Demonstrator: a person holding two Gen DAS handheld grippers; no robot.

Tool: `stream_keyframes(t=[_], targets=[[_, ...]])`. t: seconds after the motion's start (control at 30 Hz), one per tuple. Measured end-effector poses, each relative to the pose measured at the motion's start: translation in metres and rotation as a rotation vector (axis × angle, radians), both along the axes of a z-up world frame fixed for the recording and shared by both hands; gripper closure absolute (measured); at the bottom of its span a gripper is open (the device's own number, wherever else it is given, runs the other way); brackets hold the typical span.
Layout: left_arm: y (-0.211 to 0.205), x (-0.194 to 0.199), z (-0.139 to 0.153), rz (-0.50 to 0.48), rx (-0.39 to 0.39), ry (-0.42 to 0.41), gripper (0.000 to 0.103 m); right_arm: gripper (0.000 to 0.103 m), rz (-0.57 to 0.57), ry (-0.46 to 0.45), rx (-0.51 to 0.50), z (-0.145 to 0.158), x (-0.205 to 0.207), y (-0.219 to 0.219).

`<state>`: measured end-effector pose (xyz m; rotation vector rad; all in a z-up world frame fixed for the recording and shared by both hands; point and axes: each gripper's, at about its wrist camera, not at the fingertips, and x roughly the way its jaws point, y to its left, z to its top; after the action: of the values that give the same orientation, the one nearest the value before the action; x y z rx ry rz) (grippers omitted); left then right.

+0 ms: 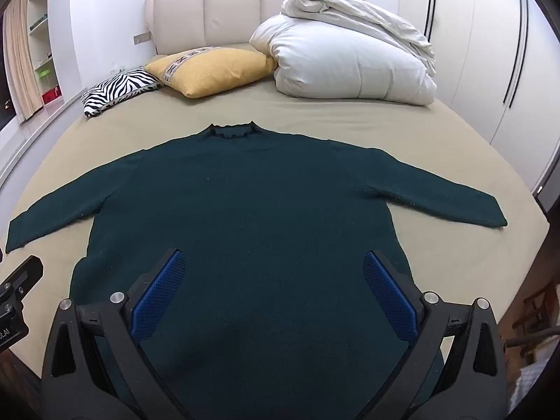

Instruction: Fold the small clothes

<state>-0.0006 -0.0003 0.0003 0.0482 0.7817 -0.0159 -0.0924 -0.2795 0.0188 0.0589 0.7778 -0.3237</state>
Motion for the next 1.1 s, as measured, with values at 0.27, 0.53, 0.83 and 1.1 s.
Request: stream_keyframes(t=[0.27, 0.53, 0.83, 1.1], targets=[[0.0044, -0.0013, 0.0009, 0.003, -0.032, 0.002, 0.0, 0.0, 0.005, 0.012, 0.016, -0.0007, -0.0011, -0.0012], [0.0032, -0.0016, 0.0005, 0.006, -0.027, 0.003, 0.0, 0.0, 0.011, 0.012, 0.007, -0.0014, -0.0032, 0.0047], [0.0056, -0.001, 0.0019, 0.007, -0.027, 0.003, 0.0, 0.0, 0.013, 0.015, 0.009, -0.0001, -0.0028, 0.0042], [0.0052, -0.0008, 0.0013, 0.007, -0.028, 0.003, 0.0, 0.0, 0.013, 0.015, 0.007, -0.0014, -0.004, 0.0047]])
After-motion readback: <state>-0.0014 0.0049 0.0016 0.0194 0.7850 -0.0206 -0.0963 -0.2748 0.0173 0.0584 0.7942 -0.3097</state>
